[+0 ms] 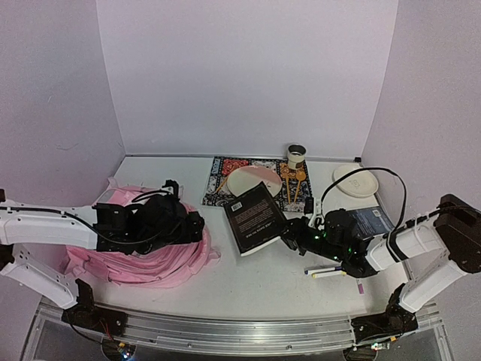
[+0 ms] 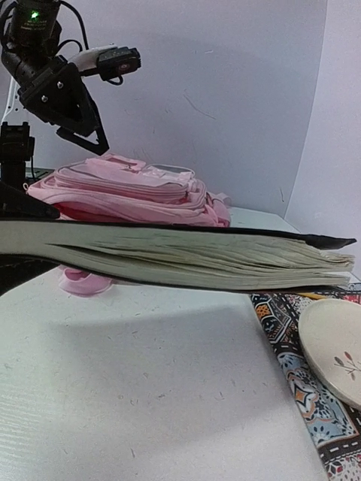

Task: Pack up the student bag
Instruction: Pick up the largest pocket of the bag from the student bag.

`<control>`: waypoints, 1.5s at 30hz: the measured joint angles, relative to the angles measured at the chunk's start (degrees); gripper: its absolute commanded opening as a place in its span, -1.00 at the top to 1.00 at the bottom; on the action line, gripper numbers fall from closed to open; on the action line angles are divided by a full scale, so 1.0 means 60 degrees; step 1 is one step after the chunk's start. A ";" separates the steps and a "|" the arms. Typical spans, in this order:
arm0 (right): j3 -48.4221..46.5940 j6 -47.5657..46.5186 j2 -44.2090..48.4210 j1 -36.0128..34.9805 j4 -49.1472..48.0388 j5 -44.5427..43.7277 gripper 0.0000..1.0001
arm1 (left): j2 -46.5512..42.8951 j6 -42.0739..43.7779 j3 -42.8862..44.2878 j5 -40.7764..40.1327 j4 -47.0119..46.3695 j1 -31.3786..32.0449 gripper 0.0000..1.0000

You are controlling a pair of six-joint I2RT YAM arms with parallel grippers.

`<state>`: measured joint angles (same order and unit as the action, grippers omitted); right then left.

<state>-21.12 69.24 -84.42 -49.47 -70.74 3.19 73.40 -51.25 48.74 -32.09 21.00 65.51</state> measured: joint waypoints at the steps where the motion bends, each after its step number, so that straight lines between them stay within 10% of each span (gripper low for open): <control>1: 0.0043 0.0038 0.0000 0.0000 -0.0001 0.0049 1.00 | 0.0186 0.0070 0.0201 -0.0004 0.0380 0.0016 -0.56; 19: 0.0521 0.0416 0.0000 0.0000 0.0006 0.0496 1.00 | 0.4009 0.0571 0.2876 -0.0740 0.4244 0.0399 -0.23; 32: 0.0537 0.0479 -0.0004 0.0000 0.0003 0.1023 1.00 | 0.4823 0.0522 0.3675 -0.1587 0.5853 0.0578 0.98; 45: -0.0026 0.0755 0.0155 0.0000 0.0031 0.2465 1.00 | 0.3017 0.1125 0.4492 -0.1592 0.6533 0.0594 1.00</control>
<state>-21.28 73.77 -83.49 -49.47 -70.55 17.98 91.50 -44.50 75.69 -41.65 60.20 69.07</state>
